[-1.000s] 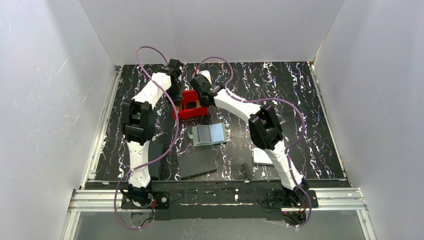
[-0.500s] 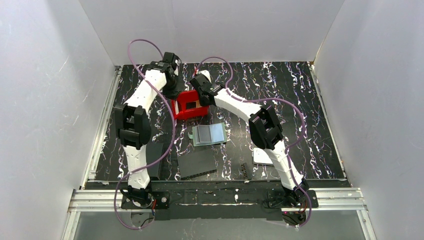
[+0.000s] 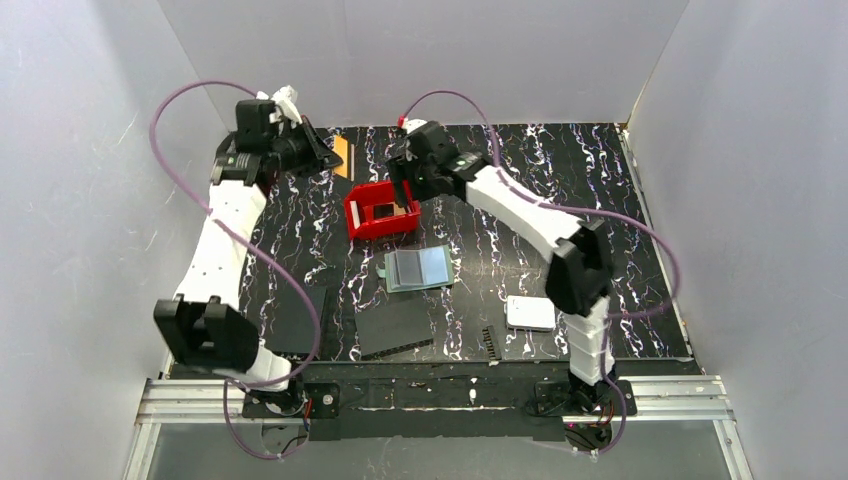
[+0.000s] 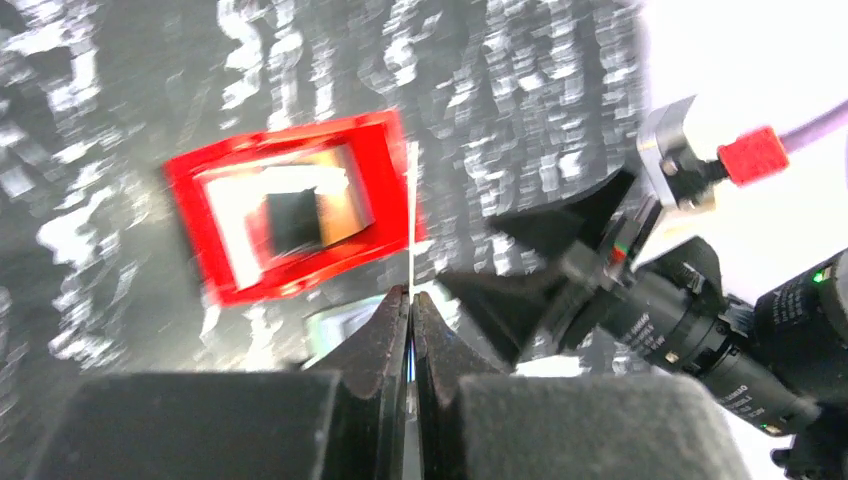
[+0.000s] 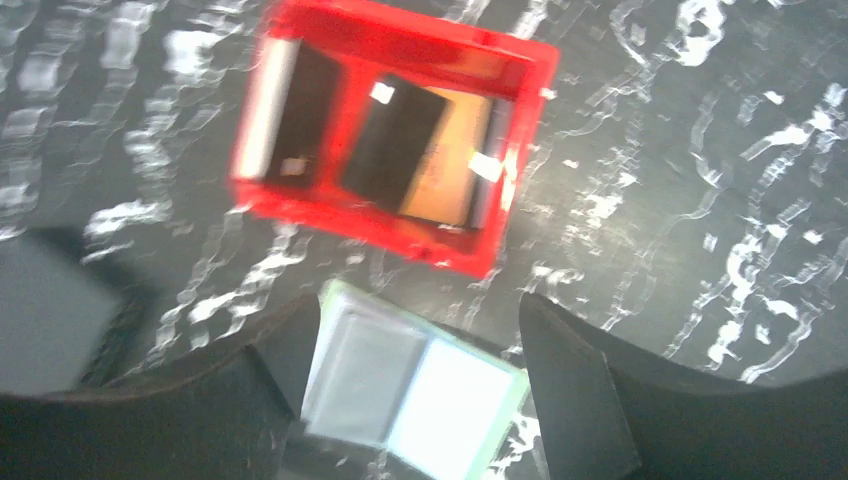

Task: Put the credit cards into the card holder
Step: Pick up the credit card from the storage box.

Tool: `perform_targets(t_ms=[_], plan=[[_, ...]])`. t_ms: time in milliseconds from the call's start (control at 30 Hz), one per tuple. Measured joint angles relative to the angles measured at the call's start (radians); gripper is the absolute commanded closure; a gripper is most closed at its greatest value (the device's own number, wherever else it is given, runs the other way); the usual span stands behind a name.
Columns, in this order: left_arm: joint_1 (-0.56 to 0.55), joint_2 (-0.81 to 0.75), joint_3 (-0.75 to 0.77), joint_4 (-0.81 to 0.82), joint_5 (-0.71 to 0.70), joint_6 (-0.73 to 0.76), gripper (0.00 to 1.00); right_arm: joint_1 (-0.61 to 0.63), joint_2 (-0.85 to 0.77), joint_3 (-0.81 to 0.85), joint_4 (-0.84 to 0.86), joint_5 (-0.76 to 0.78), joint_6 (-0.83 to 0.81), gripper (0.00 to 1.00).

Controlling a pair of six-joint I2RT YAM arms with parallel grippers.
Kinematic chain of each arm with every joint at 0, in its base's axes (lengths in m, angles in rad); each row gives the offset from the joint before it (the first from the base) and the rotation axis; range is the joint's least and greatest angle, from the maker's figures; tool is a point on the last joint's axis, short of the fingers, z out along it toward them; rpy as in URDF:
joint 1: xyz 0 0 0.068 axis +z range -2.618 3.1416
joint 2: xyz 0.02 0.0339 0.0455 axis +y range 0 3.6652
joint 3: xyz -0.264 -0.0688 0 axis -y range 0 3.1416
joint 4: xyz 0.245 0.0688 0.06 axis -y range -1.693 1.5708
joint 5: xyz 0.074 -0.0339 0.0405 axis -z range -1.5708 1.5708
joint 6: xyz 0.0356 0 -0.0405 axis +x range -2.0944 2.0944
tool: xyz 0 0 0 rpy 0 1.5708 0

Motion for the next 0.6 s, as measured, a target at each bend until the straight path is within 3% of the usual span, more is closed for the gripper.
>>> perform_targets(t_ms=[67,133,267,400,600], plan=[[0.022,-0.083,-0.132,0.156,0.107,-0.080,1.00,-0.016,-0.124,-0.124,0.085,-0.121,0.008,0.24],[0.035,-0.138,-0.266,0.352,0.223,-0.207,1.00,-0.053,-0.276,-0.336,0.286,-0.295,0.082,0.24],[0.041,-0.128,-0.440,0.738,0.378,-0.483,1.00,-0.168,-0.456,-0.718,0.843,-0.574,0.430,0.31],[0.039,-0.106,-0.549,1.012,0.430,-0.708,1.00,-0.206,-0.399,-0.835,1.286,-0.669,0.766,0.39],[0.003,-0.106,-0.585,1.204,0.439,-0.848,1.00,-0.183,-0.303,-0.845,1.592,-0.710,1.041,0.51]])
